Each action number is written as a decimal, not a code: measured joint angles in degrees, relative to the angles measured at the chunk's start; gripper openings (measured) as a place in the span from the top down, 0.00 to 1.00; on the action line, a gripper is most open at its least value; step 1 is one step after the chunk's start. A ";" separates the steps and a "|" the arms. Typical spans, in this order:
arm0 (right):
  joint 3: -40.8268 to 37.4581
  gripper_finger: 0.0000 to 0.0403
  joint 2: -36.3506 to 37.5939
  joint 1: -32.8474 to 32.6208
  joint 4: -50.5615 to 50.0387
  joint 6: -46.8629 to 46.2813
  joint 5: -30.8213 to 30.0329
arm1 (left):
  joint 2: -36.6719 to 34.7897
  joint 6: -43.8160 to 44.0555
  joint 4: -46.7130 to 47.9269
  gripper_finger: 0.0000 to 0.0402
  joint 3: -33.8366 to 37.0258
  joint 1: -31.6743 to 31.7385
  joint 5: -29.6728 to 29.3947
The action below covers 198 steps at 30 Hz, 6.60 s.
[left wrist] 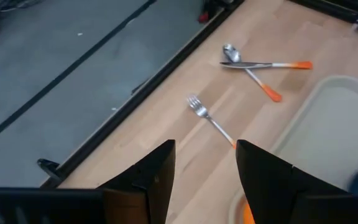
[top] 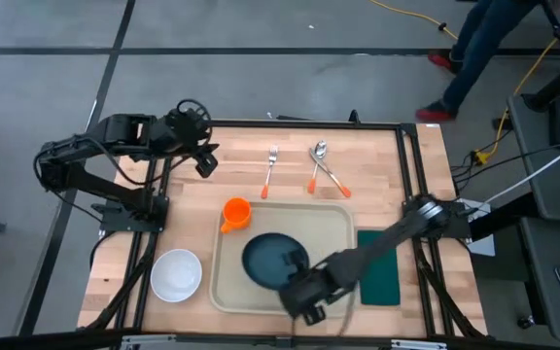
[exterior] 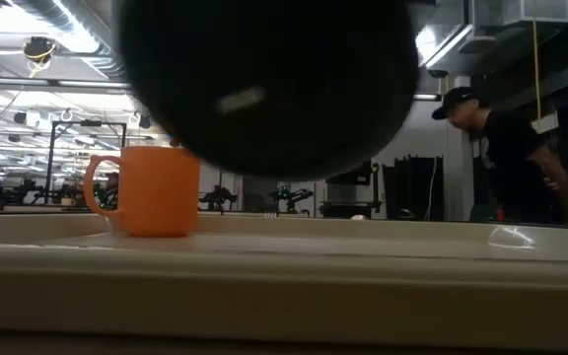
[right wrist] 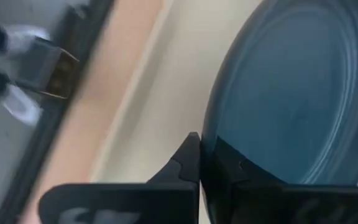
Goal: Set up tray
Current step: Put the dark blue plate on the brown tray, then put the white bowl on the dark blue plate
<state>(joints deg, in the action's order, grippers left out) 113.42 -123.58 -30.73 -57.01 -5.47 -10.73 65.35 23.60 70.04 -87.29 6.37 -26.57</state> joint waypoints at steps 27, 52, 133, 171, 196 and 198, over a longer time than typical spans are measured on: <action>19.48 0.97 -18.06 3.88 -1.62 4.06 1.24 | 0.17 -1.82 0.39 0.59 0.00 -0.70 0.35; 19.50 0.85 -20.78 3.90 1.14 -1.00 9.44 | 0.21 -0.16 0.14 0.59 0.00 -1.58 1.00; -49.65 0.45 68.27 19.75 15.80 -8.23 -17.52 | 28.63 91.53 -5.90 0.59 15.26 -59.93 18.13; -49.64 0.45 68.22 19.73 16.09 -9.18 -17.58 | 37.59 71.49 5.94 0.99 -1.44 -53.03 23.18; -49.63 0.45 68.20 19.73 14.74 -7.67 -16.14 | 43.75 22.10 -9.09 0.99 -11.26 -38.89 23.15; -49.63 0.45 68.20 19.73 14.66 -7.58 -16.10 | 44.73 22.18 -9.05 0.99 -11.26 -39.36 23.13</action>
<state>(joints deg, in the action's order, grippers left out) 63.79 -55.37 -11.00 -42.36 -13.05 -26.83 110.08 45.78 60.99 -98.54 -32.99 -3.44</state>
